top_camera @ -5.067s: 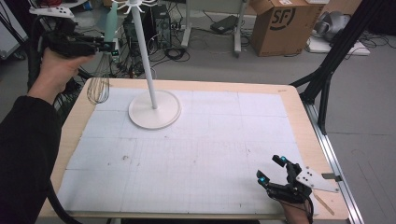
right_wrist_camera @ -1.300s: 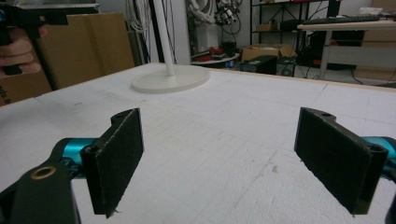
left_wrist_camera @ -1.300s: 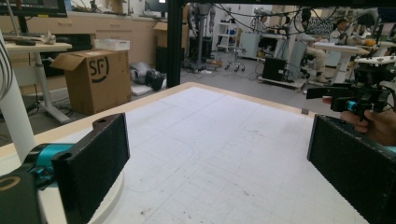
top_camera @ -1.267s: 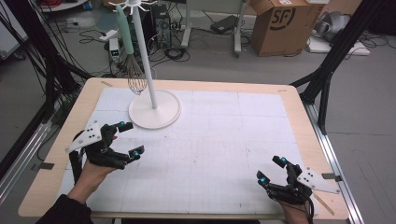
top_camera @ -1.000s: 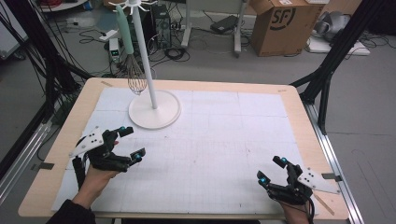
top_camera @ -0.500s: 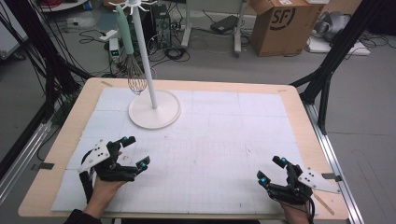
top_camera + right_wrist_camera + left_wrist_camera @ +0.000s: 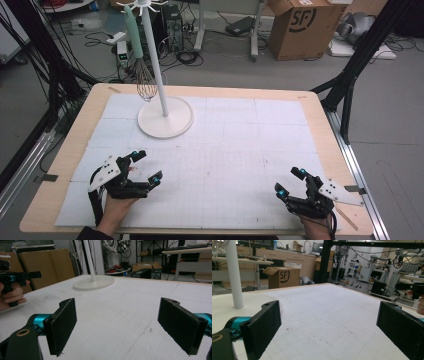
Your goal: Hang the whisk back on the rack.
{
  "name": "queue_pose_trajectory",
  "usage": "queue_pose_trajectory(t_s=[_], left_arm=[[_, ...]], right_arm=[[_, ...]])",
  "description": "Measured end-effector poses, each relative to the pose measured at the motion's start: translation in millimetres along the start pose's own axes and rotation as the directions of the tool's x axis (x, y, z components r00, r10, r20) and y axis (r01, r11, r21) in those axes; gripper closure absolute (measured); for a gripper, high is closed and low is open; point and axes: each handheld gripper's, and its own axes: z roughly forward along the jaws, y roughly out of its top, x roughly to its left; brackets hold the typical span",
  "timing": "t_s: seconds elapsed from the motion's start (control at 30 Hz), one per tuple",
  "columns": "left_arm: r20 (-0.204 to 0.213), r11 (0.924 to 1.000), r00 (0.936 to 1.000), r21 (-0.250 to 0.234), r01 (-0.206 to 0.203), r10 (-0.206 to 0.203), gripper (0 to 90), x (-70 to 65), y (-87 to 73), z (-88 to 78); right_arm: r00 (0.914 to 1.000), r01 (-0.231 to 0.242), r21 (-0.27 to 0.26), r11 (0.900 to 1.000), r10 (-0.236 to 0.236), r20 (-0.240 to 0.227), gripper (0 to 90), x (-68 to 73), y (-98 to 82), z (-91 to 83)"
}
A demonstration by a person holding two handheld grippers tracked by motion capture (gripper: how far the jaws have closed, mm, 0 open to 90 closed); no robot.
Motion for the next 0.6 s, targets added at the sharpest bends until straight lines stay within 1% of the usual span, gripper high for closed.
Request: queue_pose_trajectory(t_s=[0.03,0.07,0.2,0.23,0.47,0.53,0.6], left_arm=[[-0.001,1.0000,1.0000,0.003,-0.006,0.006,6.2,-0.9,-1.0,0.4],[0.002,1.0000,1.0000,0.004,0.001,-0.001,6.2,-1.6,-2.0,0.6],[0.008,0.9999,0.9999,0.010,-0.009,0.009,6.2,-2.6,-2.6,1.3],[0.001,0.9999,1.0000,0.007,-0.009,0.009,6.2,-3.3,-2.8,1.6],[0.001,1.0000,1.0000,0.005,-0.003,0.003,6.2,-3.6,-3.8,1.0],[0.000,1.0000,1.0000,0.003,-0.006,0.006,6.2,-2.9,-4.0,0.7],[-0.001,1.0000,1.0000,0.000,0.002,-0.002,6.2,-2.5,-4.1,0.4]], right_arm=[[1.0000,-0.008,0.006,1.000,0.008,-0.003,14.8,0.2,-0.2,0.3],[0.9999,-0.011,0.006,1.000,0.011,-0.004,14.8,-0.4,-0.1,0.7],[0.9999,-0.012,0.006,1.000,0.012,-0.007,14.8,-1.4,-0.2,1.4],[0.9999,-0.012,0.004,1.000,0.012,-0.008,14.8,-1.3,-0.2,1.4],[0.9999,-0.009,0.006,1.000,0.009,-0.011,14.8,-1.1,-0.1,1.4],[0.9998,-0.015,0.007,1.000,0.015,-0.013,14.8,-0.6,-0.1,1.6],[0.9999,-0.011,0.007,1.000,0.011,-0.009,14.8,-1.0,-0.1,1.6]])
